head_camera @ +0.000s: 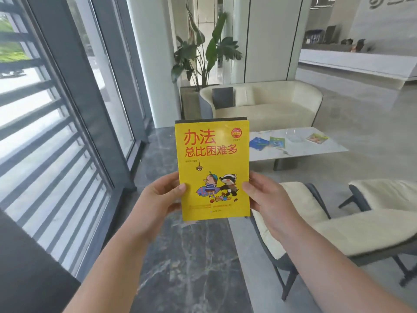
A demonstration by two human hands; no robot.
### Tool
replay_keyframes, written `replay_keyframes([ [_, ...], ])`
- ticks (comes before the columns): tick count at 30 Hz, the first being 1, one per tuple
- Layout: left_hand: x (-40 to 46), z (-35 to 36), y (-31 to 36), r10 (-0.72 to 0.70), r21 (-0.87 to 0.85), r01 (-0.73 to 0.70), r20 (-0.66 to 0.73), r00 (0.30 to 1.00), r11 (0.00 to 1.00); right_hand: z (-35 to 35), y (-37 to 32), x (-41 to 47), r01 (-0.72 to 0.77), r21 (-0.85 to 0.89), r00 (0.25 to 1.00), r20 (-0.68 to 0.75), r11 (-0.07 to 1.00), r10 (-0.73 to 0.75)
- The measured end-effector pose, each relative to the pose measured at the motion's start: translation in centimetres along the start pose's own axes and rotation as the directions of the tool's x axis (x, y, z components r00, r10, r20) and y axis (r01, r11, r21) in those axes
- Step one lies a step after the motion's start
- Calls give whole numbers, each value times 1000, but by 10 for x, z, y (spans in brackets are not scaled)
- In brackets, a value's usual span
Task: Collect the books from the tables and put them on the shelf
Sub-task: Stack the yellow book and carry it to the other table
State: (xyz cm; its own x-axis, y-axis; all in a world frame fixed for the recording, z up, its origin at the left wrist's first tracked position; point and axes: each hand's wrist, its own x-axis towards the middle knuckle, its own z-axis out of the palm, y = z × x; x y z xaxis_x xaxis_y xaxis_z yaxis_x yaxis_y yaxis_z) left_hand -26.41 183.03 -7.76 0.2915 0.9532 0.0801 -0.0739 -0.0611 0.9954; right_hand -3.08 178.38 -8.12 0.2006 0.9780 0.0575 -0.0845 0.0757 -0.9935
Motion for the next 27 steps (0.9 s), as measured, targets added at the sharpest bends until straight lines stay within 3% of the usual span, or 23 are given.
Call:
replay_keyframes([
  [6, 174, -60, -31, -24, -22, 22, -55, 998, 1000, 40, 35, 185, -41, 2, 999, 0, 999, 41],
  [15, 474, -133, -41, -81, 11, 81, 41, 996, 997, 86, 56, 462, -32, -13, 995, -99, 999, 31],
  [27, 847, -102, -103, -123, 84, 107, 231, 965, 991, 14, 104, 792, -61, -24, 967, -249, 998, 53],
])
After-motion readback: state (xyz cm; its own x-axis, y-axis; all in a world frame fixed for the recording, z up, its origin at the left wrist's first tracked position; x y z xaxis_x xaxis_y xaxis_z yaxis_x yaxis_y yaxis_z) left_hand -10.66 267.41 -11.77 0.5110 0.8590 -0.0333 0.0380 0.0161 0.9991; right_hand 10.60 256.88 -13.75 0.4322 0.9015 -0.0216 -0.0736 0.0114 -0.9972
